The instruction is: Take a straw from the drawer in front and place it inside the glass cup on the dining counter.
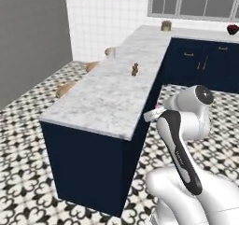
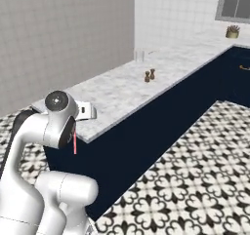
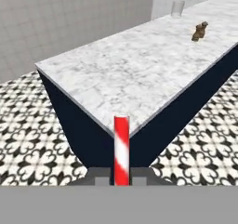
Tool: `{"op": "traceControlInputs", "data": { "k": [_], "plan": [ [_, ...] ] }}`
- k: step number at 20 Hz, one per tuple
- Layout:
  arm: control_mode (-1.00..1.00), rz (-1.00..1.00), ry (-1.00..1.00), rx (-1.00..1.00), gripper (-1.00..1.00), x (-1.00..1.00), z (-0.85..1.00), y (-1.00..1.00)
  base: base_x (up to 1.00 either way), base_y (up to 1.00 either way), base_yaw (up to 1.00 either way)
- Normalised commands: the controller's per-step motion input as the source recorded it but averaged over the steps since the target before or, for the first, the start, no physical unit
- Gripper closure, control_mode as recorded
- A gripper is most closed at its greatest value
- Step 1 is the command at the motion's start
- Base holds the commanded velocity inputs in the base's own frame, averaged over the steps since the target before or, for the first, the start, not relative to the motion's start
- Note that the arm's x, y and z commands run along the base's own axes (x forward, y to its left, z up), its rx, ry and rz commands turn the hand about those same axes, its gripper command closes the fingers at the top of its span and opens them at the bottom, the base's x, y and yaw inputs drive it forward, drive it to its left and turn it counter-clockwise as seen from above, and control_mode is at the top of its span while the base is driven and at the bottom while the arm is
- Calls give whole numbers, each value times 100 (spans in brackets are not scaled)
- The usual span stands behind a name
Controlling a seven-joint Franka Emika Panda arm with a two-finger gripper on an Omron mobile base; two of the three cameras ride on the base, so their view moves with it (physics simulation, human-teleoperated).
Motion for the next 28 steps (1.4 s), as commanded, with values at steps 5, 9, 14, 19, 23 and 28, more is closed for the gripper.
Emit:
{"op": "traceControlInputs", "data": {
  "k": [5, 9, 14, 19, 23, 28],
  "plan": [
    [100, 0, 0, 0, 100, 0, 0, 0, 0, 100, -40],
    [100, 0, 0, 0, 100, 0, 0, 0, 0, 100, -39],
    [100, 0, 0, 0, 100, 0, 0, 0, 0, 100, -40],
    [100, 0, 0, 0, 100, 0, 0, 0, 0, 100, -40],
    [100, 0, 0, 0, 100, 0, 0, 0, 0, 100, -41],
    [100, 0, 0, 0, 100, 0, 0, 0, 0, 100, -42]
  ]
}}
